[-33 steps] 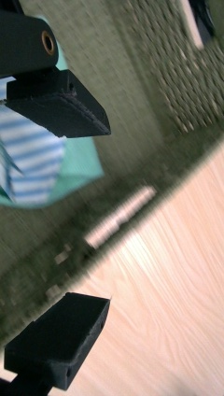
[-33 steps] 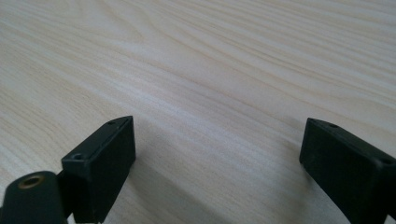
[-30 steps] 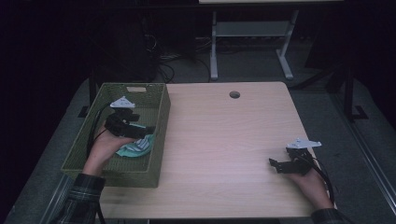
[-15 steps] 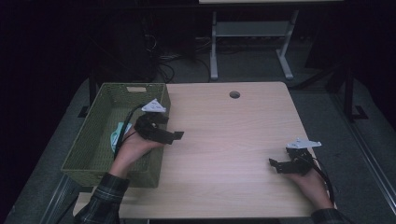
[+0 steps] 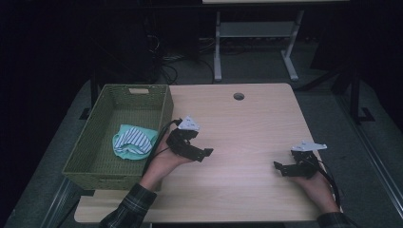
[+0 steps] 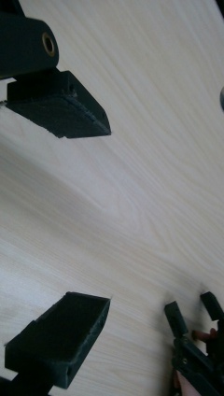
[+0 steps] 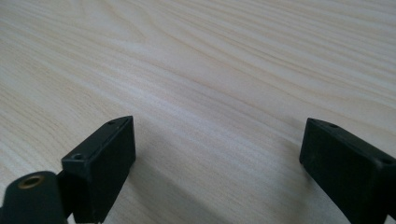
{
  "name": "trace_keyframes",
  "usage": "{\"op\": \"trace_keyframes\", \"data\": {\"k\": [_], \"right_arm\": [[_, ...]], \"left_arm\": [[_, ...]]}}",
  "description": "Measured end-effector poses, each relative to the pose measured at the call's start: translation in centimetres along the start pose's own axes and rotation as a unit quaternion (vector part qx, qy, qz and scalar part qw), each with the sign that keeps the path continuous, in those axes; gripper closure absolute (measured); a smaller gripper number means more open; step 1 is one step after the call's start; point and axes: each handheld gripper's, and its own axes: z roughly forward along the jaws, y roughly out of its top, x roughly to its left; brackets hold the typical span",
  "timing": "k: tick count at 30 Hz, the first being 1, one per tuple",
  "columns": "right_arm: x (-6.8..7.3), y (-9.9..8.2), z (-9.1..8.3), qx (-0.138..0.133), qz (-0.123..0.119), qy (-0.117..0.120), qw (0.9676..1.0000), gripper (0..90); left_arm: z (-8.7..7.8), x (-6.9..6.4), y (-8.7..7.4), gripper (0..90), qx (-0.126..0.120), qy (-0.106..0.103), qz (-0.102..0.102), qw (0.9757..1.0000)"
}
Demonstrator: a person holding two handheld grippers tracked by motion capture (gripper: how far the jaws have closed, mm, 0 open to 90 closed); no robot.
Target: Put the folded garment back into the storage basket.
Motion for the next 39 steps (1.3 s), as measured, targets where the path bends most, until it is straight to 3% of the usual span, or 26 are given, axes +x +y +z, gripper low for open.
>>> {"op": "trace_keyframes", "data": {"k": [10, 14, 21, 29, 33, 39], "right_arm": [[0.0, 0.0, 0.0, 0.0, -0.001, 0.0, 1.0, 10.4], [0.0, 0.0, 0.0, 0.0, -0.001, 0.001, 1.0, 10.4], [0.0, 0.0, 0.0, 0.001, -0.002, 0.002, 1.0, 10.4], [0.0, 0.0, 0.0, 0.001, -0.002, 0.003, 1.0, 10.4], [0.0, 0.0, 0.0, 0.001, -0.002, 0.004, 1.0, 10.4], [0.0, 0.0, 0.0, 0.001, -0.002, 0.004, 1.0, 10.3]], "left_arm": [[3.4, -1.1, -2.3, 13.5, 0.012, -0.008, 0.019, 0.9997], [4.5, -1.5, -3.2, 13.4, 0.015, 0.0, 0.027, 0.9995], [6.3, -1.5, -4.9, 12.8, 0.026, 0.002, 0.024, 0.9994], [7.2, -1.3, -6.0, 12.6, 0.048, 0.017, 0.031, 0.9982], [7.2, -1.2, -6.2, 12.5, 0.046, 0.019, 0.028, 0.9984], [7.2, -1.2, -6.8, 12.5, 0.022, 0.017, 0.029, 0.9992]]}}
